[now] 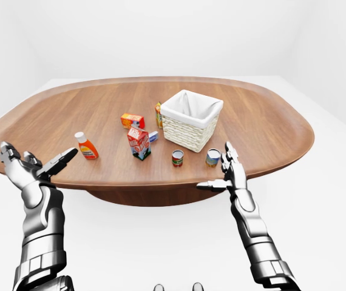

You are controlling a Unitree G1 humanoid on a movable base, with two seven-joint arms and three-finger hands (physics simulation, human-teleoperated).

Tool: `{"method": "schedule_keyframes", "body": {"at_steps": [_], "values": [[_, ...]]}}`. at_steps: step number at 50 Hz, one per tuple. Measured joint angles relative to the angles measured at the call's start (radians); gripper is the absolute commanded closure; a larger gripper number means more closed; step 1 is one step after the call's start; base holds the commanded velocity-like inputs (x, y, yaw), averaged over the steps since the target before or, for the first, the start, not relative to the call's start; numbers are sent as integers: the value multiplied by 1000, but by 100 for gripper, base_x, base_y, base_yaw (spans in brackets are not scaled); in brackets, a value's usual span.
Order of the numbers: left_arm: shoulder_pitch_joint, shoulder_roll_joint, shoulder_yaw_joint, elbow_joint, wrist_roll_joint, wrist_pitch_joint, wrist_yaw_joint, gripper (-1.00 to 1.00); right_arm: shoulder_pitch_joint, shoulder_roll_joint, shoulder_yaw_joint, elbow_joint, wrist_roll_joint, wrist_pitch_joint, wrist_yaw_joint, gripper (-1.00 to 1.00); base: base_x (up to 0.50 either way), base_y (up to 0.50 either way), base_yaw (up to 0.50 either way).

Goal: Pick up the alphabet soup, and put it in the basket.

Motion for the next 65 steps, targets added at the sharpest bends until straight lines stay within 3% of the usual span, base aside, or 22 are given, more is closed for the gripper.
{"method": "schedule_keyframes", "body": {"at_steps": [31, 55, 61, 65], "values": [[-3, 5, -1, 6, 2, 0, 15, -100, -13, -12, -10, -13, 5, 5, -5, -100, 0, -10, 0], [6, 2, 5, -26, 0, 0, 12, -100, 14, -14, -14, -109, -7, 49, -16, -100, 14, -3, 0], [4, 1, 4, -19, 2, 0, 10, -100, 18, -14, -16, -116, -5, 51, -17, -100, 18, -4, 0], [1, 1, 2, -9, 3, 0, 9, -100, 7, -13, -15, -96, -4, 27, -13, -100, 17, -4, 0]]}}
